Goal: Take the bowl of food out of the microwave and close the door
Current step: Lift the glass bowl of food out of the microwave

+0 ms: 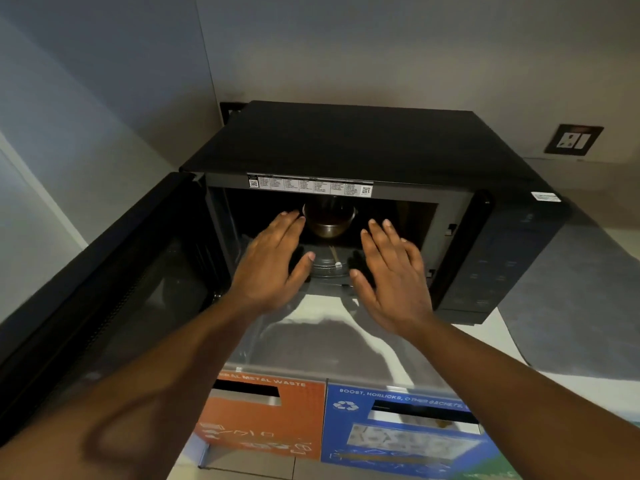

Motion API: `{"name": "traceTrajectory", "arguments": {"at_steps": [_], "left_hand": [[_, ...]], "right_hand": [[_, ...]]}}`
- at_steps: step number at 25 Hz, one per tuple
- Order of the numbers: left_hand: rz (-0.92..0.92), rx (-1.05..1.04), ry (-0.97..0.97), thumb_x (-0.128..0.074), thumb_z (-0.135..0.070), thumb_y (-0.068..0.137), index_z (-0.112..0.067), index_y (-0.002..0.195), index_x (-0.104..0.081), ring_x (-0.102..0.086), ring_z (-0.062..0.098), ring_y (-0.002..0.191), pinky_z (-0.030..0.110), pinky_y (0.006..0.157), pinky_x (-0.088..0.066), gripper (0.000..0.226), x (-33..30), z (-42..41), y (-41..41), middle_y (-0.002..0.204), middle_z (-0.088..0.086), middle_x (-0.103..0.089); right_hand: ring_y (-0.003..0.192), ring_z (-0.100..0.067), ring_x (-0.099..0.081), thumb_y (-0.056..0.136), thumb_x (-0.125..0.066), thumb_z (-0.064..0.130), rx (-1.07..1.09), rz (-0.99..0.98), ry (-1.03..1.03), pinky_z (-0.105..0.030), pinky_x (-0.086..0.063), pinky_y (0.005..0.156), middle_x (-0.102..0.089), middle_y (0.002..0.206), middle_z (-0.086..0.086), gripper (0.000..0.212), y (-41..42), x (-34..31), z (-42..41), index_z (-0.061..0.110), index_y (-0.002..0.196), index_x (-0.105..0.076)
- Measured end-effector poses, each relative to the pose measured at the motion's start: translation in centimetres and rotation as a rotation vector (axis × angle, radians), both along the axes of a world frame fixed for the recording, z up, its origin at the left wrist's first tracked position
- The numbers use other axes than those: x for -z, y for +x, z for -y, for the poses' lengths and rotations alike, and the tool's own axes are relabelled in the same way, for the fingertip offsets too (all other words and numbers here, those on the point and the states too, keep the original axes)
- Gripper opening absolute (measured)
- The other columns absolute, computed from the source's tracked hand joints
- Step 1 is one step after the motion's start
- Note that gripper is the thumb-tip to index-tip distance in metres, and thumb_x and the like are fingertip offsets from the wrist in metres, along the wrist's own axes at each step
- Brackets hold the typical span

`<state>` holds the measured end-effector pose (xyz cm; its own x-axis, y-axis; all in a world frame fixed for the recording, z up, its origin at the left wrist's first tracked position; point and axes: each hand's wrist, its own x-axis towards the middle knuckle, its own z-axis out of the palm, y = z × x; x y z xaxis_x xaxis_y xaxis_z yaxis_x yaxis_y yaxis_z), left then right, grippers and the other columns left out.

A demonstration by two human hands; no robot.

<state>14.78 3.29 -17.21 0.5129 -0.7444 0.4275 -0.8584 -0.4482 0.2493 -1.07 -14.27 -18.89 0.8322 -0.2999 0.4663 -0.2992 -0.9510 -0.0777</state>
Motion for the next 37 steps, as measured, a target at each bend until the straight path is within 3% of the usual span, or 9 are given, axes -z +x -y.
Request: {"name": "traceTrajectory", "arguments": {"at_steps": [5,9,12,15,18,21,27,34,37], "left_hand": [[-0.439,-0.031,-0.197,-0.042,-0.032,0.105,-0.009,0.137,-0.050,-0.046,0.029,0.133,0.025,0.102,-0.029,0.040,3.6,5.0,2.3,0.139,0.014,-0.051],[-0.794,-0.167,-0.526,-0.043,-0.041,0.102,-0.016,0.135,-0.055,-0.052,0.029,0.128,0.036,0.107,-0.038,0.043,4.5,9.2,5.0,0.135,0.011,-0.059],[-0.953,-0.223,-0.747,-0.044,-0.040,0.101,-0.017,0.136,-0.057,-0.055,0.028,0.124,0.039,0.107,-0.042,0.044,4.5,11.7,6.5,0.136,0.010,-0.061],[-1.021,-0.247,-0.883,-0.045,-0.042,0.096,-0.015,0.126,-0.064,-0.061,0.031,0.115,0.041,0.100,-0.048,0.044,5.3,14.0,8.3,0.126,0.013,-0.066],[-1.050,-0.298,-1.011,-0.045,-0.042,0.082,-0.006,0.114,-0.069,-0.063,0.040,0.111,0.052,0.100,-0.050,0.054,6.2,16.1,10.8,0.118,0.021,-0.069],[-1.078,-0.283,-1.026,-0.044,-0.027,0.094,0.000,0.109,-0.068,-0.065,0.038,0.102,0.044,0.090,-0.051,0.039,6.4,17.0,11.4,0.112,0.024,-0.069],[-1.132,-0.241,-1.025,-0.043,-0.023,0.103,-0.015,0.085,-0.064,-0.060,0.025,0.080,0.038,0.073,-0.048,0.029,7.1,17.3,12.1,0.093,0.014,-0.065],[-1.268,-0.168,-1.198,-0.053,-0.013,0.097,-0.011,0.097,-0.066,-0.061,0.015,0.061,0.019,0.046,-0.048,0.013,4.9,15.5,8.3,0.078,0.005,-0.064],[-1.317,-0.216,-1.241,-0.055,-0.011,0.082,-0.005,0.099,-0.068,-0.063,0.025,0.074,0.028,0.060,-0.053,0.022,4.1,14.0,6.2,0.088,0.012,-0.065]], "right_hand": [[0.128,-0.026,-0.051,0.102,-0.035,0.045,-0.027,0.119,0.388,-0.041,-0.037,0.106,-0.056,0.134,-0.008,0.048,5.5,2.2,1.6,0.016,0.137,-0.046],[0.124,-0.035,-0.053,0.104,-0.040,0.034,0.048,0.242,0.748,-0.024,-0.035,0.087,-0.058,0.135,-0.019,0.045,9.3,1.9,3.3,0.015,0.144,-0.045],[0.140,-0.030,-0.042,0.103,-0.036,0.044,0.160,0.328,1.102,-0.028,-0.031,0.106,-0.044,0.154,-0.010,0.052,12.6,2.0,4.9,0.026,0.152,-0.035],[0.130,-0.031,-0.050,0.102,-0.037,0.037,0.141,0.520,1.291,-0.038,-0.036,0.111,-0.055,0.142,-0.012,0.045,15.6,2.9,6.0,0.018,0.140,-0.053],[0.124,-0.032,-0.055,0.099,-0.041,0.040,0.166,0.639,1.349,-0.047,-0.041,0.108,-0.061,0.135,-0.016,0.046,17.7,3.5,6.2,0.012,0.131,-0.060],[0.122,-0.036,-0.056,0.094,-0.040,0.045,0.194,0.635,1.319,-0.050,-0.042,0.106,-0.061,0.133,-0.019,0.053,18.7,3.9,6.1,0.010,0.129,-0.061],[0.102,-0.031,-0.062,0.102,-0.040,0.033,0.128,0.628,1.335,-0.047,-0.050,0.095,-0.065,0.112,-0.016,0.035,19.1,4.7,5.2,0.011,0.119,-0.062],[0.088,-0.026,-0.070,0.092,-0.053,0.020,0.040,0.757,1.534,-0.034,-0.059,0.073,-0.073,0.097,-0.008,0.020,16.3,3.2,3.5,0.015,0.102,-0.070],[0.079,-0.027,-0.065,0.092,-0.047,0.014,0.054,0.721,1.588,-0.035,-0.054,0.068,-0.067,0.085,-0.012,0.026,13.8,2.1,2.1,0.001,0.099,-0.068]]}}
